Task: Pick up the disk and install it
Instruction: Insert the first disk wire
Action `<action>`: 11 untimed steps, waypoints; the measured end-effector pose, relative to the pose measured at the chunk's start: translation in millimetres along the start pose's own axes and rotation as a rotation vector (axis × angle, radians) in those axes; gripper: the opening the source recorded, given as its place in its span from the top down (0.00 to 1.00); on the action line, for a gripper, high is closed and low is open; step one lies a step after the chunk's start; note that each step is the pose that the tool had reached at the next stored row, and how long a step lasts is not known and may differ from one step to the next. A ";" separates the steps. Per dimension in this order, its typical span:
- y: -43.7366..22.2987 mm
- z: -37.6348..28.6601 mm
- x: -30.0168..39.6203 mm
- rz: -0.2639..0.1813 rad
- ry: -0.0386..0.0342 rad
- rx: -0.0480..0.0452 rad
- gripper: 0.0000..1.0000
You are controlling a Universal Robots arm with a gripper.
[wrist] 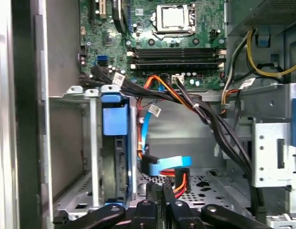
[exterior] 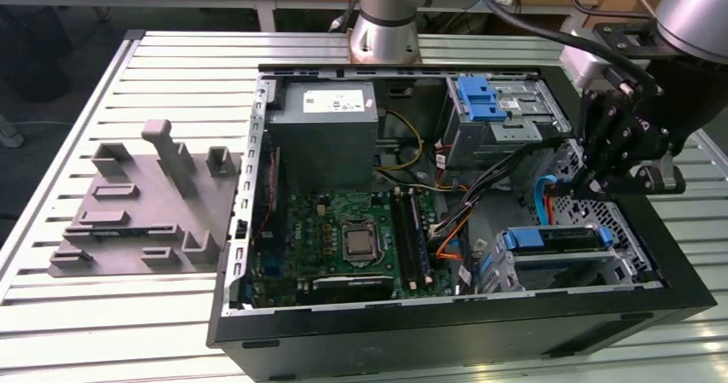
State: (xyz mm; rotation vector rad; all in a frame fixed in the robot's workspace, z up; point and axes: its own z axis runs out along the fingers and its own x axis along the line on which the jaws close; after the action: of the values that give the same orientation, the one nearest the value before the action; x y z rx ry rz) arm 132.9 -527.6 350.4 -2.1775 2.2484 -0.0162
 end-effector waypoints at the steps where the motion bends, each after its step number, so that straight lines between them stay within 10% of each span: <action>1: 0.7 0.3 2.5 0.000 0.0000 0.0000 0.83; 11: 6.6 3.9 11.5 0.000 -0.0002 0.0000 0.83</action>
State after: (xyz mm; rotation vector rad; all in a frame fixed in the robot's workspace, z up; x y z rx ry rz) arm 126.0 -538.9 346.4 -2.1776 2.2481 -0.0159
